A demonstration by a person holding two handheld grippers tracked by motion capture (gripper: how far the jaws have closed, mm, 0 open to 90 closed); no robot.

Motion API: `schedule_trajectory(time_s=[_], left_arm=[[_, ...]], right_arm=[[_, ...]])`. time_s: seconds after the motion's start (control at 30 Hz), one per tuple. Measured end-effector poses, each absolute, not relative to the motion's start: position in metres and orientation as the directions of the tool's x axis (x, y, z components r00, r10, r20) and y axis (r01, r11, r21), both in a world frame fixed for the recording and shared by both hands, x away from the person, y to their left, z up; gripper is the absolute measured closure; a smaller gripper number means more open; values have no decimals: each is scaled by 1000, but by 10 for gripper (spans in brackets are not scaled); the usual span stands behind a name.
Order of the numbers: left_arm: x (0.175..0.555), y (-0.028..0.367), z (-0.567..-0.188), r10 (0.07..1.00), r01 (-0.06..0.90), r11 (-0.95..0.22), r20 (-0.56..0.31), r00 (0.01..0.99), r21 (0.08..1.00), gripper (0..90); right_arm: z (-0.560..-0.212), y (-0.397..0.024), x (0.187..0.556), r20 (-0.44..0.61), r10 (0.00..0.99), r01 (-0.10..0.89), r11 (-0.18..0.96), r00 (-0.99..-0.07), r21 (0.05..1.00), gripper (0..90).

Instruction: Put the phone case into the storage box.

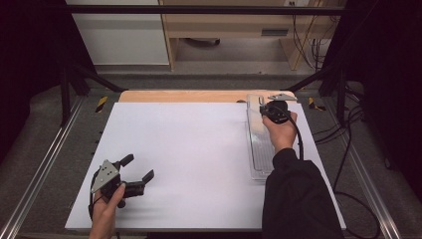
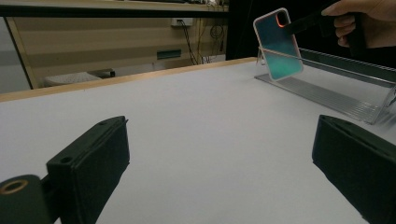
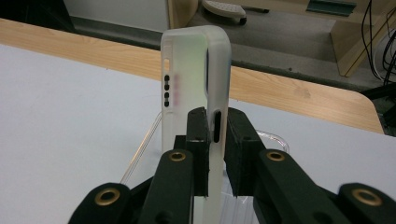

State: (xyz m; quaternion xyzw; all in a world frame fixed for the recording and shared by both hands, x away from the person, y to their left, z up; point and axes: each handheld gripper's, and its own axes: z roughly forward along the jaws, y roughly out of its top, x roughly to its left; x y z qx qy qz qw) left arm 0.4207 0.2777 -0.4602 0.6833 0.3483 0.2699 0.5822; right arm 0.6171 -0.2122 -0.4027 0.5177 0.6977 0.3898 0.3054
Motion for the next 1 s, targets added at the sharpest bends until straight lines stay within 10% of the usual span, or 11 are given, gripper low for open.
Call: schedule_trajectory(time_s=[1.0], left_arm=[[421, 278, -460, 790, 163, -77, -40, 611, 984, 36]], right_arm=[[-404, -213, 627, -38, 966, 517, 170, -256, 839, 768]])
